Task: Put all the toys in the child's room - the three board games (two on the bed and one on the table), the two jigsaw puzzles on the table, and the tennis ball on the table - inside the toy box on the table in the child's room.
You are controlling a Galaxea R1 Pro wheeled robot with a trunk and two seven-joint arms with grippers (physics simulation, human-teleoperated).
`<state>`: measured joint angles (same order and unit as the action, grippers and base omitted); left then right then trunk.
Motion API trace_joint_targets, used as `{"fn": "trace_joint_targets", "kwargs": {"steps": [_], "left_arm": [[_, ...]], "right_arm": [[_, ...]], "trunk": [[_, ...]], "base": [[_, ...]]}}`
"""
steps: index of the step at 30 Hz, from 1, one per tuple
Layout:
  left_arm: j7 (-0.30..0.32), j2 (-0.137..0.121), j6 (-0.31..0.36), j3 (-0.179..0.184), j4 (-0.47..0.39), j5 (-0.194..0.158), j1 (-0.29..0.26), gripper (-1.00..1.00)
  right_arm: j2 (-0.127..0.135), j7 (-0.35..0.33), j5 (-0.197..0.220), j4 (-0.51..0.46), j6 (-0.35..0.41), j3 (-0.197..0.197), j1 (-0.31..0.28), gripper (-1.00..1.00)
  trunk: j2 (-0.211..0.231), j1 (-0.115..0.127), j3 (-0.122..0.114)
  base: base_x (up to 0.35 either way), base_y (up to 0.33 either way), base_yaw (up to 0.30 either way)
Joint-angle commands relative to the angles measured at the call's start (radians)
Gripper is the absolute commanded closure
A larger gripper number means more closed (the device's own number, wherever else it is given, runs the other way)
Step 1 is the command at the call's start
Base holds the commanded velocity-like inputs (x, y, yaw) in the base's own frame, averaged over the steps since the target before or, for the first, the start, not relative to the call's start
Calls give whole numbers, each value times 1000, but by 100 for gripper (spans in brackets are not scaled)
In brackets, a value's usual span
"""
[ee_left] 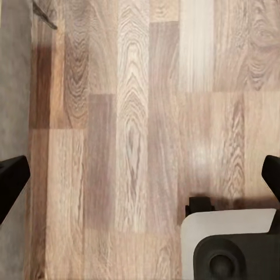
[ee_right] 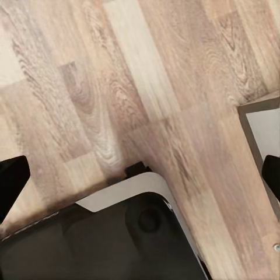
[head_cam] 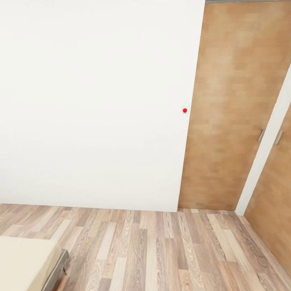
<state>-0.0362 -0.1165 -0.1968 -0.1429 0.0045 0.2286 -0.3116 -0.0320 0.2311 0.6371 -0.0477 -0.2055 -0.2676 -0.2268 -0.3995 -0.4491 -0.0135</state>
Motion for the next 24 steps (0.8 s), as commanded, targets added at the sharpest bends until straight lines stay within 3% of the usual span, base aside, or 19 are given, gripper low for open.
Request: {"fn": "trace_joint_targets", "kwargs": {"steps": [1,11,24], "left_arm": [[-4,0,-4,-7,2,11,-1,-100],[-4,0,-4,-7,2,11,0,-100],[-4,1,-4,-7,2,19,0,-100]], "right_arm": [[0,4,9,0,-3,-9,0,-100],[-1,4,7,0,-4,-9,0,-100],[-3,4,6,0,-5,-9,0,-100]], "trunk": [[-1,-1,0],[-1,-1,0],[-1,-1,4]], "base": [[331,0,0],[331,0,34],[331,0,254]]}}
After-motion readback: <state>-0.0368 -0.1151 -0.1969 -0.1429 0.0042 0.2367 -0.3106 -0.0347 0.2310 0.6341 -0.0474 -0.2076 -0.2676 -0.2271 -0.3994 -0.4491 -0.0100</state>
